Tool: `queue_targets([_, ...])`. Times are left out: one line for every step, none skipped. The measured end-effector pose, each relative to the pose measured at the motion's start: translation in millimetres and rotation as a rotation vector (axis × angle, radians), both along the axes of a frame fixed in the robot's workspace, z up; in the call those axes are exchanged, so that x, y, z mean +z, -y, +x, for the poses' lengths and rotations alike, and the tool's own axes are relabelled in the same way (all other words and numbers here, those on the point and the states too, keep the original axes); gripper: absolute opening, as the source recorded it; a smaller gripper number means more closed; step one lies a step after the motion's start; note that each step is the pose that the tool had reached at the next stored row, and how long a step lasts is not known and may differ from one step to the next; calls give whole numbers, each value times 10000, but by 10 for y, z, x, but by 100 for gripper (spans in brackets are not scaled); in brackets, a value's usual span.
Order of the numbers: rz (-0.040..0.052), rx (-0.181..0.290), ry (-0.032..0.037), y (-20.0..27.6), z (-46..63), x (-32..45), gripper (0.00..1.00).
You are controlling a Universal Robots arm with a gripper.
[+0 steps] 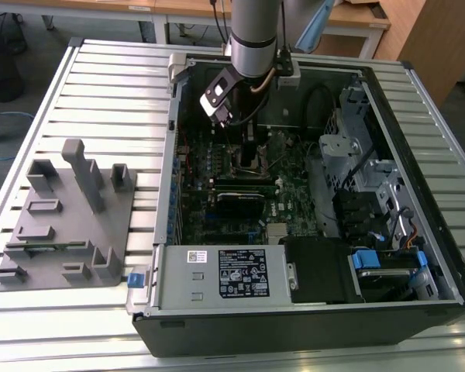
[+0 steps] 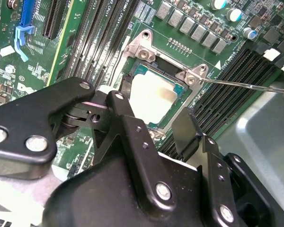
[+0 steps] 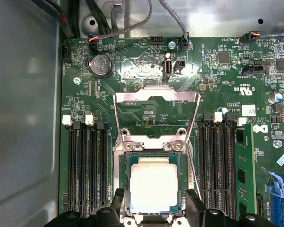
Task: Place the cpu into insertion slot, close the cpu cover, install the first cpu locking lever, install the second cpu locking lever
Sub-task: 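Place the cpu into insertion slot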
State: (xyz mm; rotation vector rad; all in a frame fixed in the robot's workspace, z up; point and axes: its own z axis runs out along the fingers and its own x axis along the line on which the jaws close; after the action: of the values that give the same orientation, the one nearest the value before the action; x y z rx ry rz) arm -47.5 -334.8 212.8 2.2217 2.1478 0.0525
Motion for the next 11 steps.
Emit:
queue_targets([0,0,0,0,1,0,61])
queue_targets([1,0,0,0,1,0,61])
queue_targets([0,0,0,0,2,0,60])
queue_targets([0,0,0,0,3,0,53])
queue_targets([0,0,0,0,4,0,47])
queue_targets([0,0,0,0,4,0,47])
queue_targets([0,0,0,0,5,0,41])
queue_targets([1,0,1,0,6,0,41])
queue_targets([0,-1,0,0,6,0,35])
queue_targets([1,0,1,0,7,0,29])
queue_targets([0,0,0,0,8,0,29])
